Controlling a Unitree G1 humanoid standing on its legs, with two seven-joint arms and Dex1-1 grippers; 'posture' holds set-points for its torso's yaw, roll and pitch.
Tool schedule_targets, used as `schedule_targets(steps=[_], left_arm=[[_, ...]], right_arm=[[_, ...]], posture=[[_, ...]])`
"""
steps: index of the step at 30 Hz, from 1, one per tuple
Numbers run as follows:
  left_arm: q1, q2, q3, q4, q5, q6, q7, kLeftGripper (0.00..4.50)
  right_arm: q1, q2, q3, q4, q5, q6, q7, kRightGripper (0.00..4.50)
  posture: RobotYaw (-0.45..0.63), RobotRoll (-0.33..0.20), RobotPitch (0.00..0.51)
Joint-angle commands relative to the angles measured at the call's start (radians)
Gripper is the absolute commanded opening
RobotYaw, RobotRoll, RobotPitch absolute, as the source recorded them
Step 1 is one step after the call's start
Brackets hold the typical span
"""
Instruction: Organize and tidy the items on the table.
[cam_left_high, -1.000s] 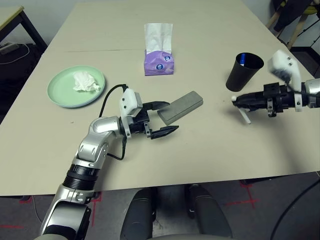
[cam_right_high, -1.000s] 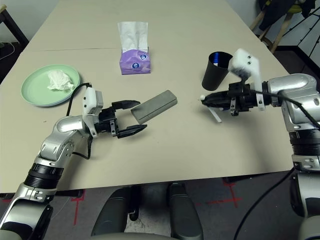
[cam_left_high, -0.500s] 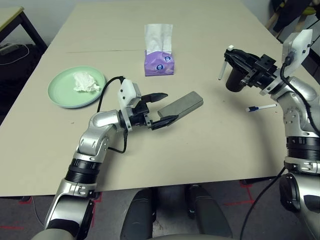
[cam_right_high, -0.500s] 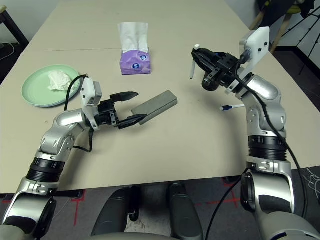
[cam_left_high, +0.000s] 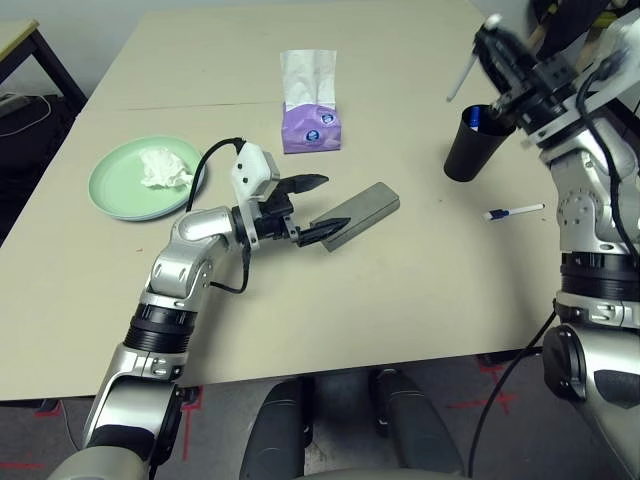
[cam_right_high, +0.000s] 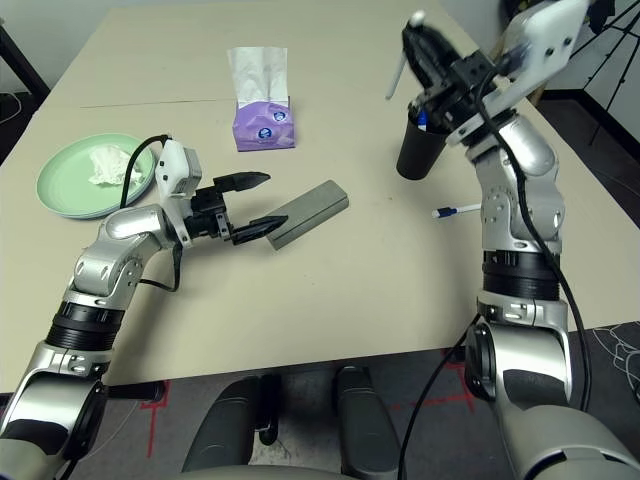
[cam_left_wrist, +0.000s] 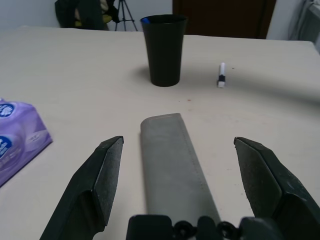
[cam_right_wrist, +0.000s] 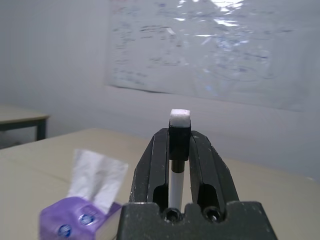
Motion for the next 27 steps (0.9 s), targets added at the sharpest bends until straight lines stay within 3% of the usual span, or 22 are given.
schedule_targets(steps=[1, 6, 27], left_arm=[[-0.001, -0.011, 0.013, 0.005, 0.008, 0.001, 0.028, 4.50], [0.000, -0.030, 0.031, 0.011, 0.009, -0.015, 0.067, 4.50], [0.017, -0.025, 0.030, -0.013, 0.006, 0.002, 0.079, 4.50]], right_arm=[[-0.015, 0.004, -0.022, 0.041, -0.022, -0.005, -0.094, 0.41], [-0.024, 0.009, -0.023, 0.073, -0.036, 0.029, -0.213, 0.41], [-0.032, -0.011, 0.028, 0.078, -0.098, 0.185, -0.317, 0.41]], posture=[[-0.06, 0.000, 0.109], [-0.05, 0.000, 0.113], [-0.04, 0.000, 0.117]])
